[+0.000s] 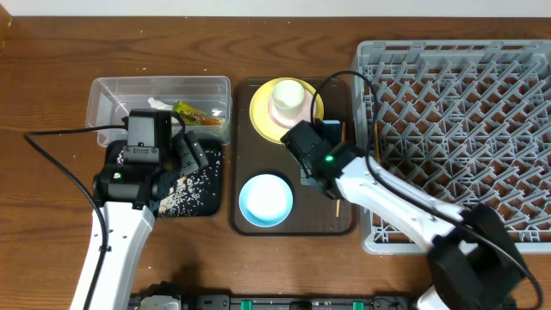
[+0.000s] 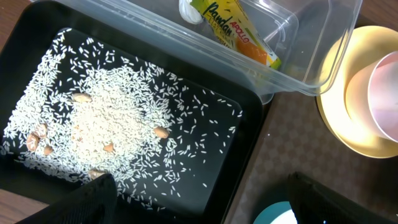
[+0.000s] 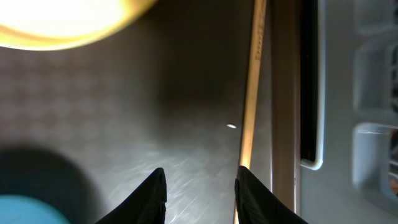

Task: Sort waste into correct bins and load items into the dishwasher rack
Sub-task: 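Move the right gripper back to the remaining chopstick on the tray, then grasp the second chopstick with the right gripper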

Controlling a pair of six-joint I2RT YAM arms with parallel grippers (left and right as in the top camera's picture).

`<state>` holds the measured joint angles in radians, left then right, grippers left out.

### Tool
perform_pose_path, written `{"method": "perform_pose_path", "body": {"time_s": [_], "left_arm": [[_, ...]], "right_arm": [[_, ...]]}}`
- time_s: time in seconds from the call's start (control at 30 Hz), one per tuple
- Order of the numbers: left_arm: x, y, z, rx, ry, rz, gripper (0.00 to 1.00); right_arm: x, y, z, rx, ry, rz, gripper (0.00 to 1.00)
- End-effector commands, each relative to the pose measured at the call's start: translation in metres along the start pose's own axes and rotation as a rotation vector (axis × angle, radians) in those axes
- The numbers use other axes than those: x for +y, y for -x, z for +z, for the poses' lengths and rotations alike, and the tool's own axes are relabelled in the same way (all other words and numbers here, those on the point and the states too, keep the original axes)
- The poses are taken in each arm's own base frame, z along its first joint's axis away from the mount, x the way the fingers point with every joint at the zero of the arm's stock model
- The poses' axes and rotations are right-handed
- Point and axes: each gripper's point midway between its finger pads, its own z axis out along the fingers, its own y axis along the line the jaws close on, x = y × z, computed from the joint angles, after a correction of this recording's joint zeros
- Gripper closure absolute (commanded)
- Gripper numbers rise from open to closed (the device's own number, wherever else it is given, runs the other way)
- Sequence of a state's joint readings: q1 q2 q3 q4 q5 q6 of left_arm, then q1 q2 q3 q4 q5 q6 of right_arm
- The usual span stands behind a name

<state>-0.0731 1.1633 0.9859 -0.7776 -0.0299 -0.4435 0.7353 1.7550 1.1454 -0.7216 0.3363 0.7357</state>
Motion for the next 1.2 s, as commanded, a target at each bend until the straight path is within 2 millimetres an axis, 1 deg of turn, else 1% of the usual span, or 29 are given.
{"method": "perform_pose_path", "body": {"time_s": [0.0,0.1,0.2,0.37,0.57,0.73,0.97,1.17], "left_arm": [[0.004,-0.001,0.003,0.002,0.018,0.007,0.10],[0.004,-0.001,0.003,0.002,0.018,0.007,0.10],[0.004,-0.001,0.003,0.002,0.018,0.007,0.10],[0.004,-0.001,0.003,0.002,0.018,0.007,0.10],[0.004,-0.001,0.003,0.002,0.018,0.007,0.10],[0.004,-0.001,0.003,0.002,0.018,0.007,0.10],[0.004,-0.001,0.003,0.002,0.018,0.007,0.10],[0.004,-0.001,0.003,0.002,0.018,0.007,0.10]], "right_arm": [[-0.006,0.000,0.012,-0.014,-0.071,0.038,0.65],[-0.008,-0.005,0.023,0.006,-0.101,0.033,0.64],[-0.010,-0.008,0.030,0.019,-0.115,0.029,0.64],[-0.015,-0.006,0.031,0.004,-0.142,0.028,0.65],[-0.018,-0.005,0.032,0.003,-0.148,0.074,0.64],[-0.021,-0.008,0.034,0.008,-0.157,0.082,0.63],[-0.034,-0.011,0.042,0.022,-0.176,0.105,0.62],[-0.034,-0.012,0.044,0.021,-0.175,0.107,0.62]]}}
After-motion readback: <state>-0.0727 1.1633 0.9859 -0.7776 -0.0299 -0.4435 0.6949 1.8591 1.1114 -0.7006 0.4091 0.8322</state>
